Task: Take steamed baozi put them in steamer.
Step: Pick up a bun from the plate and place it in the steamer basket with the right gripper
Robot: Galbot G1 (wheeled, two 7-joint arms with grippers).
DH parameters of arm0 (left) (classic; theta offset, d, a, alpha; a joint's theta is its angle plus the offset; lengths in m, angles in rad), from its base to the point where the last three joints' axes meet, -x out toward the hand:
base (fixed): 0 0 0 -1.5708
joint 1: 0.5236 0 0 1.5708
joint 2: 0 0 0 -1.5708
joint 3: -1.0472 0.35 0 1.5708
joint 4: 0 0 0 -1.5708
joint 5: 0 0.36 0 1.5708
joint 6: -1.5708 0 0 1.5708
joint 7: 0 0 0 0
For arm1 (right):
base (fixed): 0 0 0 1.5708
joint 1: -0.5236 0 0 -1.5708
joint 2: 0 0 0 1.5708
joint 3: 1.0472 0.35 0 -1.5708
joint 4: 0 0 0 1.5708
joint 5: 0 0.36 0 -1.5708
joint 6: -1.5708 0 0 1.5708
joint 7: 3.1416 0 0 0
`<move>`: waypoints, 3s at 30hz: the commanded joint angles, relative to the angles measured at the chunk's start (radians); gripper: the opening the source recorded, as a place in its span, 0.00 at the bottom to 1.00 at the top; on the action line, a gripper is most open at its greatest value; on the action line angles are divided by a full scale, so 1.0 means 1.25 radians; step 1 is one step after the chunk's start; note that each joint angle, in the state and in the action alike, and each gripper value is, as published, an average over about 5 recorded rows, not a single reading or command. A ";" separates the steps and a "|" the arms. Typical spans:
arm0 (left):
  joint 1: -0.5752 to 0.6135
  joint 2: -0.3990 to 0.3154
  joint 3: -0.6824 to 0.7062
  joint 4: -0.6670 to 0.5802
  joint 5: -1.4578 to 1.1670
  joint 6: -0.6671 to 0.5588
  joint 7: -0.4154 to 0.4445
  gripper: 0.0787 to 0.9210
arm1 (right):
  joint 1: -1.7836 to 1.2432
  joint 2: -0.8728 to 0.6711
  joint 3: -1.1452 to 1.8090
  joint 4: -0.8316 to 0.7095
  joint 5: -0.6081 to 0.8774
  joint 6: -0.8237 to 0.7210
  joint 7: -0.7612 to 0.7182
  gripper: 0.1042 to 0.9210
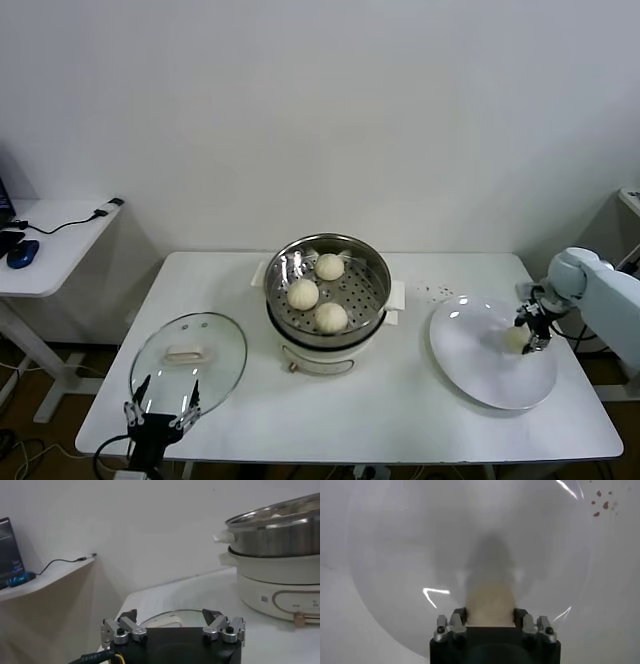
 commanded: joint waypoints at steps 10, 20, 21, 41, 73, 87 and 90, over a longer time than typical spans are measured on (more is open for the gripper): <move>0.002 0.008 0.006 0.002 -0.005 0.004 -0.018 0.88 | 0.429 0.015 -0.430 0.120 0.423 -0.104 0.012 0.57; -0.017 0.015 0.021 -0.007 -0.028 0.021 -0.021 0.88 | 0.751 0.239 -0.746 0.199 0.858 -0.190 0.053 0.58; -0.019 0.015 0.023 -0.007 -0.028 0.021 -0.021 0.88 | 0.767 0.263 -0.762 0.204 0.885 -0.194 0.057 0.58; -0.045 0.025 0.041 -0.001 -0.044 0.024 -0.010 0.88 | 0.685 0.488 -0.833 0.233 0.913 -0.243 0.114 0.59; -0.053 0.033 0.042 0.026 -0.042 0.021 -0.010 0.88 | 0.548 0.501 -0.816 0.173 0.881 -0.276 0.201 0.75; -0.056 0.035 0.042 0.021 -0.038 0.025 -0.011 0.88 | 0.654 0.389 -0.763 0.242 0.882 -0.247 0.152 0.88; -0.057 0.034 0.041 0.020 -0.034 0.025 -0.010 0.88 | 0.691 0.324 -0.743 0.287 0.881 -0.217 0.138 0.88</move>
